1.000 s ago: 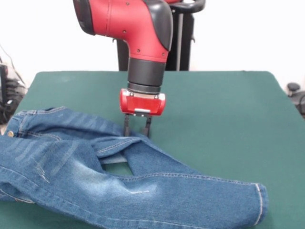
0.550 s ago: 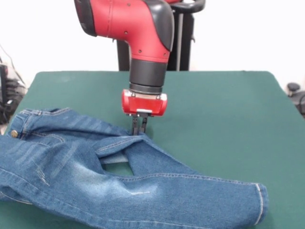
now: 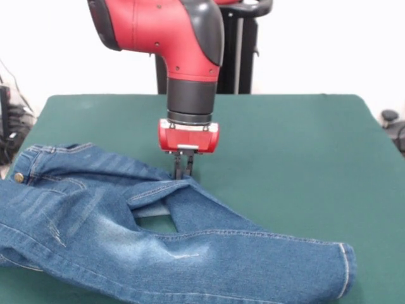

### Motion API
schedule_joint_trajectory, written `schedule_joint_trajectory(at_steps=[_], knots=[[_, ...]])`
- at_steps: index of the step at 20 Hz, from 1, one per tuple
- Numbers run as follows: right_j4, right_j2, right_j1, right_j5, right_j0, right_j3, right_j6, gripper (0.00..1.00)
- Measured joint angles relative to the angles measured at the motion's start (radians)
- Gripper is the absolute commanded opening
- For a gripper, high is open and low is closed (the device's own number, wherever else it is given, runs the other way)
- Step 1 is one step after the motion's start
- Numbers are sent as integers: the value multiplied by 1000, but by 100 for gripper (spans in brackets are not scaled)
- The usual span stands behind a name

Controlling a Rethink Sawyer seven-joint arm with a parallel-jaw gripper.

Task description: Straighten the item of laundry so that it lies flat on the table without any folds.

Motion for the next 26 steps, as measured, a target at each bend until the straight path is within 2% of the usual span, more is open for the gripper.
schedule_joint_trajectory(at_steps=[3, 16, 26], knots=[[12, 37, -8, 25, -38, 10, 0, 0], [96, 92, -26, 72, -96, 51, 0, 0], [182, 97, -38, 102, -103, 89, 0, 0]])
